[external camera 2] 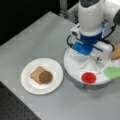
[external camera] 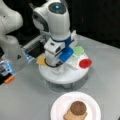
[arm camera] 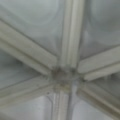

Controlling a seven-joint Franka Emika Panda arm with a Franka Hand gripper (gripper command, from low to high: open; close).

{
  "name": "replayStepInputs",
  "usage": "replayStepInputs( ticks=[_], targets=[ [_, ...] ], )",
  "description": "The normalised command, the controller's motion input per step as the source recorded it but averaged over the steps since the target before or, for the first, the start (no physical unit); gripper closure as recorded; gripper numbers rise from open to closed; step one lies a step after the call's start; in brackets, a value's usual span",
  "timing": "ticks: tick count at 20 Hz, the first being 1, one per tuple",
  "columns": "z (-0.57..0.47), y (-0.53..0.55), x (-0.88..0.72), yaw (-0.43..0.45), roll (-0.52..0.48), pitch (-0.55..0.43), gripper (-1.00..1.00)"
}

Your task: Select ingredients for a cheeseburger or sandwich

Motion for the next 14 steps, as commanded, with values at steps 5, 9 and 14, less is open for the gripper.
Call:
replayStepInputs(
  ticks=[5, 9, 14],
  targets=[
    [-0.16, 0.11, -0.27, -0.097, -0.008, -0.201, -1.0],
    [-0.22, 0.11, -0.28, -0.11, -0.028, -0.243, -1.0],
    [-0.19, 0.15, -0.26, -0.131, -0.028, -0.247, -1.0]
  ],
)
